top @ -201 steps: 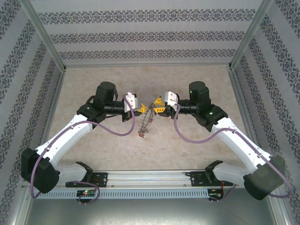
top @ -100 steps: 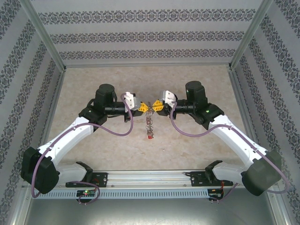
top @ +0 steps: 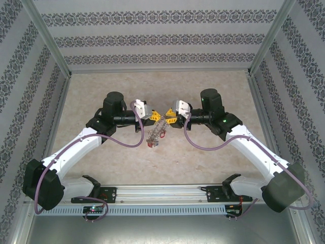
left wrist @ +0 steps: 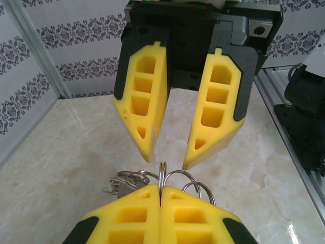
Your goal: Put the keys on the keyring
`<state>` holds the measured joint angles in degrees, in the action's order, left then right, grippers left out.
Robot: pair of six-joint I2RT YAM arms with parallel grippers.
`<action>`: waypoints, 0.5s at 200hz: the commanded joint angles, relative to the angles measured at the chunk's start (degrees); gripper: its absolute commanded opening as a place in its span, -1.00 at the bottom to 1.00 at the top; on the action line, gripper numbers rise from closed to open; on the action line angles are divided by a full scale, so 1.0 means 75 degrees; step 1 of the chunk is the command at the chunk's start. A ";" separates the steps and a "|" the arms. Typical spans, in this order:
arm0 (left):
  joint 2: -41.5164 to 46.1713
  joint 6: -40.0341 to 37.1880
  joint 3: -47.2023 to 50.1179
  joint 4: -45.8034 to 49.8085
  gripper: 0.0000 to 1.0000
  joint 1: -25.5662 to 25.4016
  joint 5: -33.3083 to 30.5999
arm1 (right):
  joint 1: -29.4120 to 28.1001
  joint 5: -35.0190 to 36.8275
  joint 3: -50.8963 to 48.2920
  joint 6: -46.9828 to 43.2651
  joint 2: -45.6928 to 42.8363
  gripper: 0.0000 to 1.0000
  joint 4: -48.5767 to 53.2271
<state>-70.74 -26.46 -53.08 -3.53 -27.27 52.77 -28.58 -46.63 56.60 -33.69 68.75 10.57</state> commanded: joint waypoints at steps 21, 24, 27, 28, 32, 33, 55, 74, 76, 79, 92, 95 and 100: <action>0.0192 0.0065 -0.0074 -0.0582 -1.00 0.0026 0.0482 | 0.0278 -0.0462 -0.0219 -0.0051 -0.0092 -0.41 -0.0011; 0.0188 0.0076 -0.0072 -0.0590 -1.00 0.0017 0.0505 | 0.0288 -0.0462 -0.0225 -0.0035 -0.0096 -0.41 -0.0016; 0.0186 0.0071 -0.0071 -0.0595 -1.00 0.0025 0.0513 | 0.0294 -0.0456 -0.0231 -0.0032 -0.0085 -0.41 -0.0023; 0.0186 0.0077 -0.0071 -0.0601 -1.00 0.0020 0.0517 | 0.0294 -0.0453 -0.0227 -0.0031 -0.0085 -0.42 -0.0025; 0.0186 0.0089 -0.0071 -0.0606 -1.00 0.0025 0.0525 | 0.0286 -0.0456 -0.0224 -0.0022 -0.0075 -0.43 -0.0019; 0.0186 0.0092 -0.0077 -0.0607 -1.00 0.0026 0.0523 | 0.0285 -0.0459 -0.0223 -0.0021 -0.0068 -0.44 -0.0023; 0.0162 0.0147 -0.0083 -0.0628 -1.00 0.0022 0.0542 | 0.0209 -0.0487 -0.0186 0.0109 0.0052 -0.55 -0.0070; 0.0142 0.0254 -0.0065 -0.0740 -1.00 0.0016 0.0517 | 0.0058 -0.0313 -0.0175 0.0147 0.0109 -0.70 -0.0187; 0.0140 0.0266 -0.0061 -0.0752 -1.00 0.0018 0.0512 | 0.0042 -0.0302 -0.0172 0.0154 0.0113 -0.71 -0.0204; 0.0145 0.0275 -0.0054 -0.0769 -1.00 0.0016 0.0506 | 0.0029 -0.0290 -0.0171 0.0174 0.0114 -0.72 -0.0221; 0.0128 0.0389 -0.0015 -0.0883 -1.00 0.0017 0.0414 | -0.0018 -0.0265 -0.0146 0.0208 0.0114 -0.73 -0.0249; 0.0133 0.0420 -0.0003 -0.0913 -1.00 0.0015 0.0400 | -0.0030 -0.0254 -0.0141 0.0221 0.0106 -0.73 -0.0243; 0.0127 0.0450 0.0020 -0.0956 -1.00 0.0025 0.0386 | -0.0042 -0.0232 -0.0141 0.0229 0.0088 -0.71 -0.0240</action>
<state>-70.74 -25.36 -53.08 -4.32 -27.27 54.00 -28.03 -47.64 55.59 -32.77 69.30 10.24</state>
